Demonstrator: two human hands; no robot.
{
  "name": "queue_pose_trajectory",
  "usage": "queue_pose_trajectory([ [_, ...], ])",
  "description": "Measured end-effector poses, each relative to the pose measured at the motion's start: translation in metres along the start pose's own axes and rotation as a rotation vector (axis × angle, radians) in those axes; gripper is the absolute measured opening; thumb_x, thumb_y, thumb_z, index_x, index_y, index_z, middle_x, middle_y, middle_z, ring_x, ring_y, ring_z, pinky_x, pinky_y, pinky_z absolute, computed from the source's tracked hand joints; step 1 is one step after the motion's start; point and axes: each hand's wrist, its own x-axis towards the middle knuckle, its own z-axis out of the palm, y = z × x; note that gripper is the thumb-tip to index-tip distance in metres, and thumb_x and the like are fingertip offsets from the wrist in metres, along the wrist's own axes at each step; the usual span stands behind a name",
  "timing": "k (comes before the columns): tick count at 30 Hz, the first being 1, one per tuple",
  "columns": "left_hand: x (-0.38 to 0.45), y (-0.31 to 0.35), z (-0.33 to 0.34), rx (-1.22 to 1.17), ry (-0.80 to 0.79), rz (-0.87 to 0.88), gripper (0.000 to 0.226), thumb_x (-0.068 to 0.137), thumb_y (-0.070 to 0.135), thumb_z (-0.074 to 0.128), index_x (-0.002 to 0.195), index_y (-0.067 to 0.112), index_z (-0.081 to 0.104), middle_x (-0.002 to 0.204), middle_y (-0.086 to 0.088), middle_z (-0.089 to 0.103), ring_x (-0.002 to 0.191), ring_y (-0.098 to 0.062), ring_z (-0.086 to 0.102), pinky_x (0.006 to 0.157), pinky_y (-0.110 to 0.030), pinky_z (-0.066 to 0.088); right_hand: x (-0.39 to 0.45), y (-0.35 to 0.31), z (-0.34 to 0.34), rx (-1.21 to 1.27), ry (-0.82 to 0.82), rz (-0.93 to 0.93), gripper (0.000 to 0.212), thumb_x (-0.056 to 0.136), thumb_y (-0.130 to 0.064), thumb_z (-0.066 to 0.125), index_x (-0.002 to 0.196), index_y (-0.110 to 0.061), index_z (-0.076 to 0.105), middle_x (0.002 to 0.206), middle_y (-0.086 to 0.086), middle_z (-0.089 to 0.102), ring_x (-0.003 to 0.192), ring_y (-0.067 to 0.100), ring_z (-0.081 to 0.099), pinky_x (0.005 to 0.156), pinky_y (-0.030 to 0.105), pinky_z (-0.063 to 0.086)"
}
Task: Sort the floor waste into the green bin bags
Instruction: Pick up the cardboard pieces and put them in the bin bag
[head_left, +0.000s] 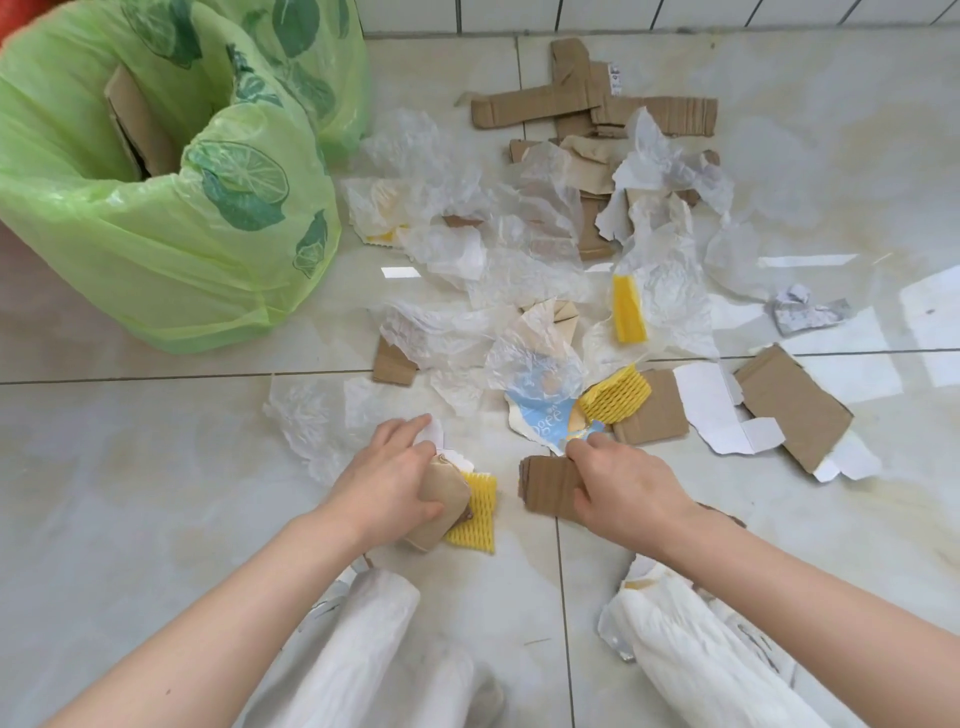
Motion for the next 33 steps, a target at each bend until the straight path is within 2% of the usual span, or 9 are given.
queue_pose_trajectory([
  [3, 0.007, 0.004, 0.0, 0.014, -0.021, 0.034, 0.049, 0.079, 0.041, 0.066, 0.116, 0.015, 0.052, 0.159, 0.004, 0.009, 0.145, -0.02, 0.005, 0.111, -0.038, 0.029, -0.004, 0.004, -0.011, 0.046, 0.072, 0.014, 0.012, 0.082, -0.021, 0.046, 0.093, -0.016, 0.043, 0.085, 0.001, 0.042, 0.087, 0.03, 0.057, 0.059, 0.033, 0.036],
  [6, 0.013, 0.003, 0.0, 0.031, -0.044, 0.046, 0.049, 0.078, 0.043, 0.066, 0.116, 0.015, 0.052, 0.158, 0.006, 0.013, 0.145, -0.02, 0.006, 0.112, -0.039, 0.028, -0.002, -0.005, -0.018, 0.202, 0.114, -0.002, 0.012, 0.082, -0.023, 0.048, 0.085, -0.018, 0.038, 0.081, -0.001, 0.042, 0.08, 0.028, 0.052, 0.063, 0.036, 0.041],
  [12, 0.014, 0.0, 0.0, 0.002, -0.019, 0.072, 0.052, 0.075, 0.044, 0.07, 0.115, 0.016, 0.054, 0.148, 0.005, 0.027, 0.141, -0.016, 0.015, 0.109, -0.037, 0.032, 0.01, -0.025, 0.004, 0.225, -0.042, -0.068, 0.011, 0.081, -0.023, 0.045, 0.085, -0.018, 0.037, 0.086, 0.003, 0.045, 0.086, 0.034, 0.056, 0.07, 0.041, 0.047],
  [15, 0.015, 0.002, -0.002, 0.054, 0.003, 0.058, 0.052, 0.073, 0.048, 0.068, 0.114, 0.018, 0.056, 0.126, 0.004, 0.04, 0.127, -0.017, 0.029, 0.101, -0.031, 0.035, 0.012, -0.02, 0.009, 0.164, -0.032, -0.045, 0.009, 0.083, -0.019, 0.044, 0.088, -0.016, 0.038, 0.088, 0.006, 0.045, 0.089, 0.035, 0.058, 0.067, 0.039, 0.043],
  [18, 0.015, 0.004, -0.003, 0.129, -0.016, -0.006, 0.054, 0.073, 0.054, 0.066, 0.115, 0.021, 0.054, 0.12, 0.003, 0.039, 0.115, -0.021, 0.033, 0.095, -0.031, 0.035, 0.01, -0.012, 0.008, 0.085, 0.004, -0.008, 0.015, 0.084, -0.018, 0.043, 0.098, -0.013, 0.044, 0.099, 0.009, 0.052, 0.092, 0.035, 0.059, 0.064, 0.036, 0.038],
  [22, 0.014, 0.003, 0.0, -0.022, -0.066, -0.102, 0.05, 0.074, 0.047, 0.071, 0.109, 0.017, 0.052, 0.117, 0.001, 0.032, 0.099, -0.023, 0.032, 0.085, -0.03, 0.039, 0.006, -0.003, 0.005, 0.056, 0.04, 0.021, 0.015, 0.084, -0.017, 0.043, 0.098, -0.013, 0.045, 0.099, 0.008, 0.053, 0.092, 0.034, 0.059, 0.061, 0.034, 0.036],
  [26, 0.013, 0.002, 0.001, -0.201, -0.092, -0.17, 0.041, 0.071, 0.04, 0.077, 0.092, 0.022, 0.047, 0.106, 0.001, 0.032, 0.101, -0.023, 0.042, 0.087, -0.03, 0.041, 0.001, -0.004, -0.004, 0.164, 0.058, 0.013, 0.011, 0.08, -0.021, 0.046, 0.082, -0.016, 0.036, 0.081, 0.002, 0.044, 0.082, 0.031, 0.055, 0.061, 0.035, 0.037],
  [29, 0.011, 0.002, -0.002, -0.25, -0.097, -0.186, 0.039, 0.069, 0.036, 0.079, 0.088, 0.021, 0.048, 0.098, 0.0, 0.044, 0.097, -0.022, 0.048, 0.077, -0.028, 0.04, 0.001, -0.013, -0.009, 0.305, 0.073, 0.011, 0.013, 0.077, -0.021, 0.048, 0.073, -0.017, 0.036, 0.076, 0.002, 0.047, 0.075, 0.027, 0.047, 0.062, 0.036, 0.037],
  [33, 0.007, 0.0, -0.01, -0.363, -0.051, -0.205, 0.042, 0.066, 0.034, 0.081, 0.066, 0.026, 0.04, 0.077, 0.003, 0.051, 0.078, -0.018, 0.049, 0.054, -0.024, 0.034, 0.006, -0.025, 0.004, 0.29, 0.004, -0.018, 0.01, 0.081, -0.022, 0.047, 0.08, -0.016, 0.038, 0.081, 0.003, 0.045, 0.081, 0.031, 0.052, 0.064, 0.037, 0.039],
])
